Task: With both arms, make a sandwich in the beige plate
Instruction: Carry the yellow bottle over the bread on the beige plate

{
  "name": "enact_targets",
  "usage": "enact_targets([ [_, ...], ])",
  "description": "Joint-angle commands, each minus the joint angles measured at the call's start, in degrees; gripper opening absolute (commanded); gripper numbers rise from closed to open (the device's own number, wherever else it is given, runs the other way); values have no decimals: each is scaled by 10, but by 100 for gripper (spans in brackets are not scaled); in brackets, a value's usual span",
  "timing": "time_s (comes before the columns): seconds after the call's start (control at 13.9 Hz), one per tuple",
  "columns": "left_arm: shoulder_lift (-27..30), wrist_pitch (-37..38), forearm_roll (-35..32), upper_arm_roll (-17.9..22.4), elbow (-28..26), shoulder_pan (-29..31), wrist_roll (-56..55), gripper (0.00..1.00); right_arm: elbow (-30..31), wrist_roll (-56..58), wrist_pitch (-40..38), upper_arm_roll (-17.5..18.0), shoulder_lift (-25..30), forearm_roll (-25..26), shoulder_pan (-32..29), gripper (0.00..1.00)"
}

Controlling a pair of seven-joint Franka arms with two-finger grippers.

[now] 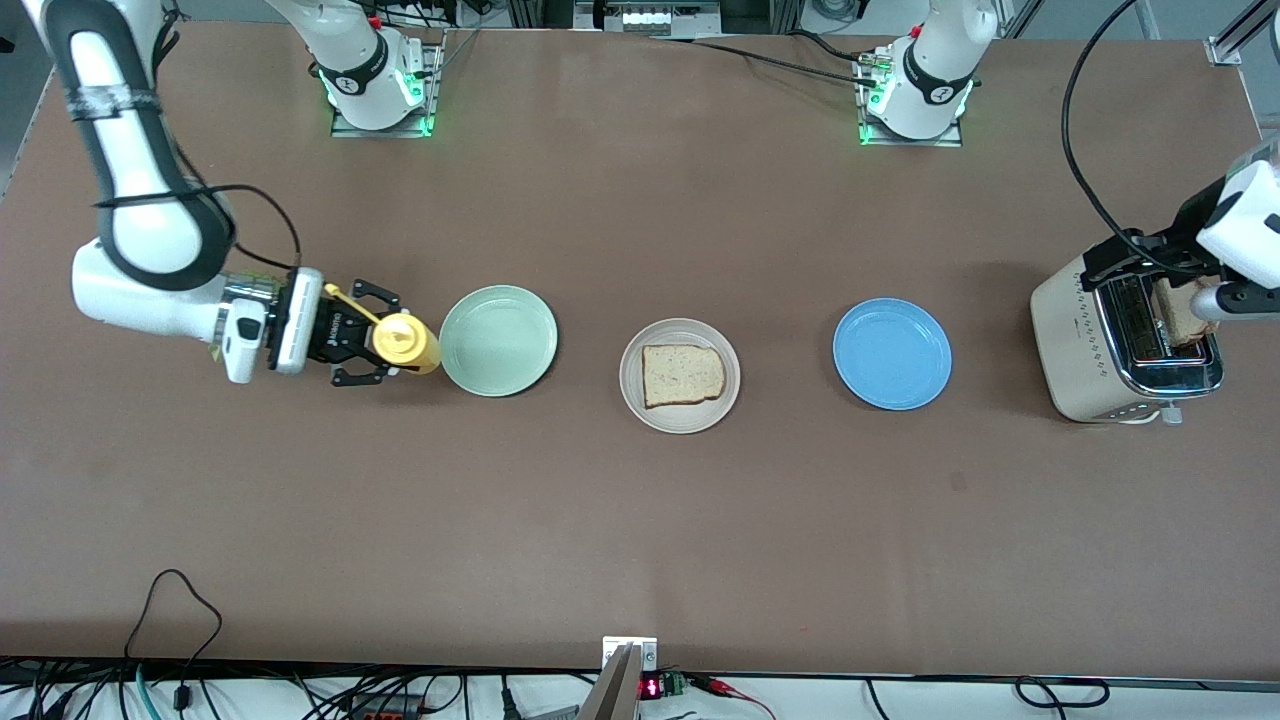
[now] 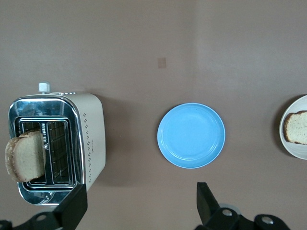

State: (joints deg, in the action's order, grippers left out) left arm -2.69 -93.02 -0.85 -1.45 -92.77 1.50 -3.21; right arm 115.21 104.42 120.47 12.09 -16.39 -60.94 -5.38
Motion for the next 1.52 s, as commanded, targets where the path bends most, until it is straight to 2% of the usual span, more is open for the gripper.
enact_targets([
  [0.0, 29, -17, -8, -7, -38, 8, -1, 100, 13, -89, 57, 48, 36, 47, 0, 12],
  [0.29, 26, -16, -8, -8, -39, 7, 2, 100, 13, -183, 125, 103, 39, 146, 5, 12],
  [0.58, 23, -16, -8, -8, -40, 8, 3, 100, 10, -295, 170, 105, 39, 259, 62, 12],
  [0.87, 23, -15, -8, -8, -40, 8, 7, 100, 1, -463, 198, 105, 31, 407, 131, 12],
  [1.3, 22, -13, -8, -8, -41, 8, 8, 100, -62, -655, 194, 102, -28, 582, 209, 12],
  [1.44, 22, -11, -8, -8, -41, 8, 7, 100, -75, -701, 194, 101, -49, 623, 228, 12],
])
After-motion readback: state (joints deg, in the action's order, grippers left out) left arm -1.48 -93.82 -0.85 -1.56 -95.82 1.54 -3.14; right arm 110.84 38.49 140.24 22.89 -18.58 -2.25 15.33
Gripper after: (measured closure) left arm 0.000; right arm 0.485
